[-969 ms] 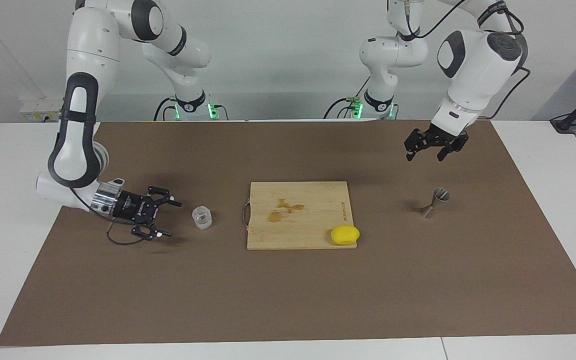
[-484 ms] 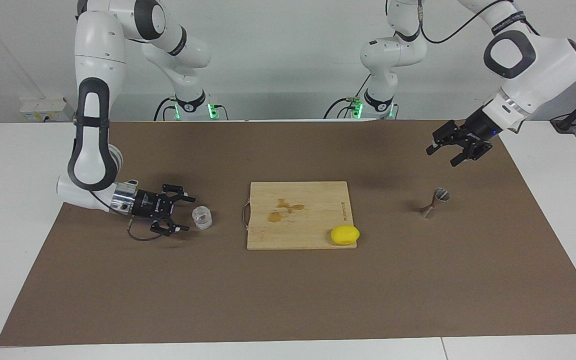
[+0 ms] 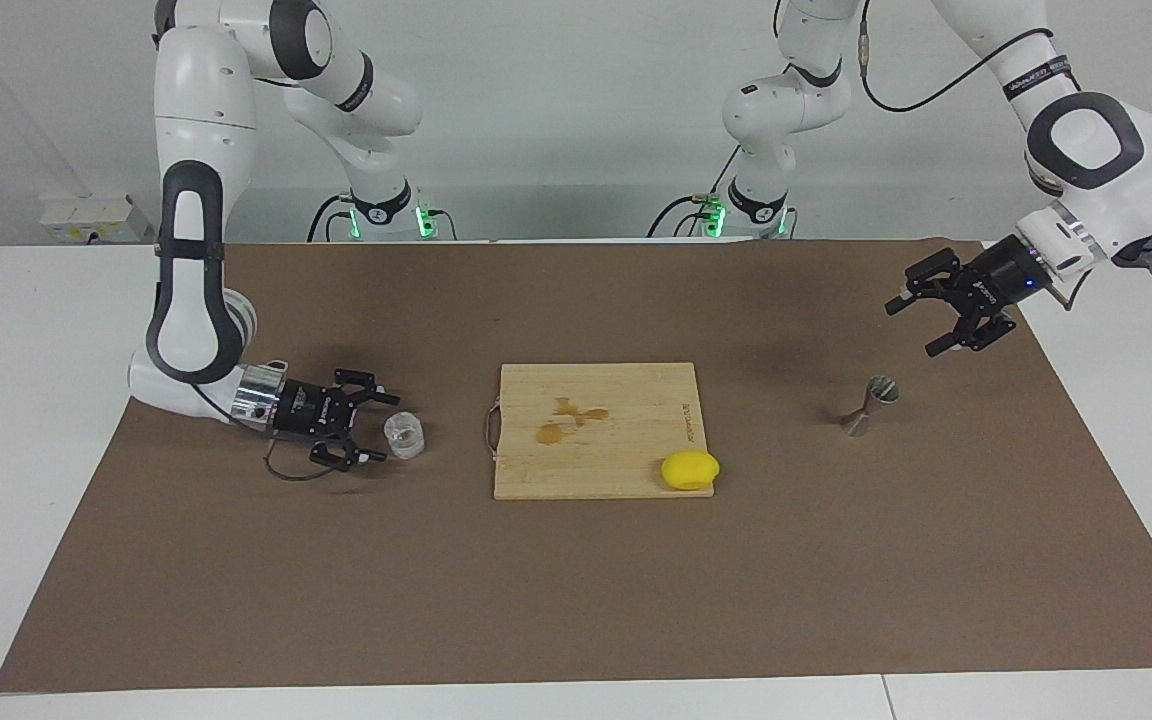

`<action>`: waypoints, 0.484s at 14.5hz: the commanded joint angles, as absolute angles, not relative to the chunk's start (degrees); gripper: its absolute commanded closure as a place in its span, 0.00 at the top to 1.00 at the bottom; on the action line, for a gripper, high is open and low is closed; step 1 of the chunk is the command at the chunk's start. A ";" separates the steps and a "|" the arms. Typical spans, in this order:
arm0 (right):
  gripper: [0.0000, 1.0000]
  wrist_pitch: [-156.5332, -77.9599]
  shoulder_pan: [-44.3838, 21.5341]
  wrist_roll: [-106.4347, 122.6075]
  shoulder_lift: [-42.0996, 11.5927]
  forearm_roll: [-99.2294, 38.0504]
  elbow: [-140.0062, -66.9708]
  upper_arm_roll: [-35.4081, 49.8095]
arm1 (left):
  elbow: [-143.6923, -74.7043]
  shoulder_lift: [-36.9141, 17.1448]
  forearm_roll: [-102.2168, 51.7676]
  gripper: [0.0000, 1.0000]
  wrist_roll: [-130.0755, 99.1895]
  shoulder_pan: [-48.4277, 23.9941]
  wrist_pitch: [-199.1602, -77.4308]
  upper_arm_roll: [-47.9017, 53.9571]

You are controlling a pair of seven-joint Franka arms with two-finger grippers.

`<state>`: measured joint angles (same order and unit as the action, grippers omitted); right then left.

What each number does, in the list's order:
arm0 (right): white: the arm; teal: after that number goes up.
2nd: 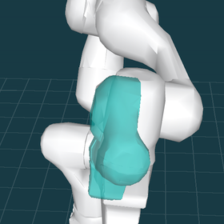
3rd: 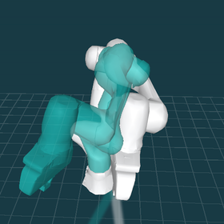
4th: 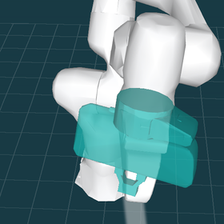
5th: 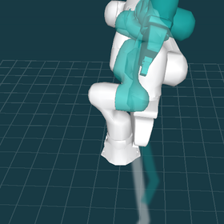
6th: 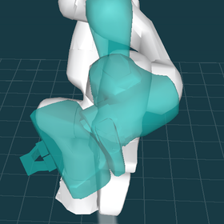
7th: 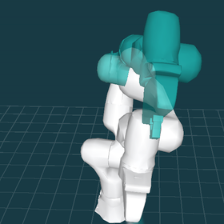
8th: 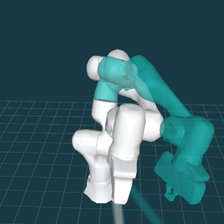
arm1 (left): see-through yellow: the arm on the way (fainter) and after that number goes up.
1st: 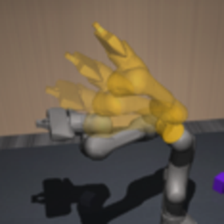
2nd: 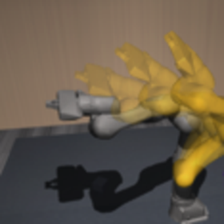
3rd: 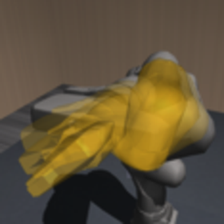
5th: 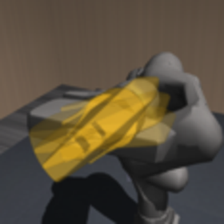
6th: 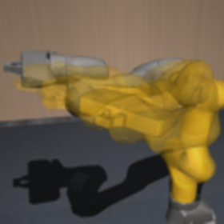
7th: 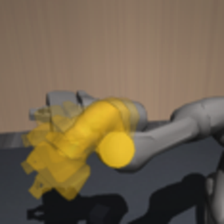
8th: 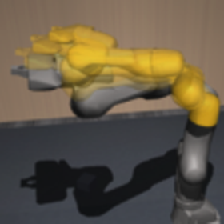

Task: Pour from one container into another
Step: 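Grasp the clear cup with the right gripper while the left gripper opens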

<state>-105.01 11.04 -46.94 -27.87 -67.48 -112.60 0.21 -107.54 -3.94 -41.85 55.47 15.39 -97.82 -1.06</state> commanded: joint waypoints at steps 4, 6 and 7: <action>1.00 -105.65 11.78 -44.56 -30.23 -70.04 -112.59 1.23 | -102.31 -13.44 -50.62 1.00 76.15 20.82 -87.20 -0.53; 1.00 -105.47 11.69 -44.91 -30.32 -70.31 -112.24 1.84 | -102.39 -14.76 -53.07 1.00 84.34 21.36 -85.96 -0.53; 1.00 -105.64 11.69 -45.09 -30.32 -70.40 -112.15 2.19 | -102.31 -15.64 -54.13 1.00 86.38 21.36 -85.70 -0.53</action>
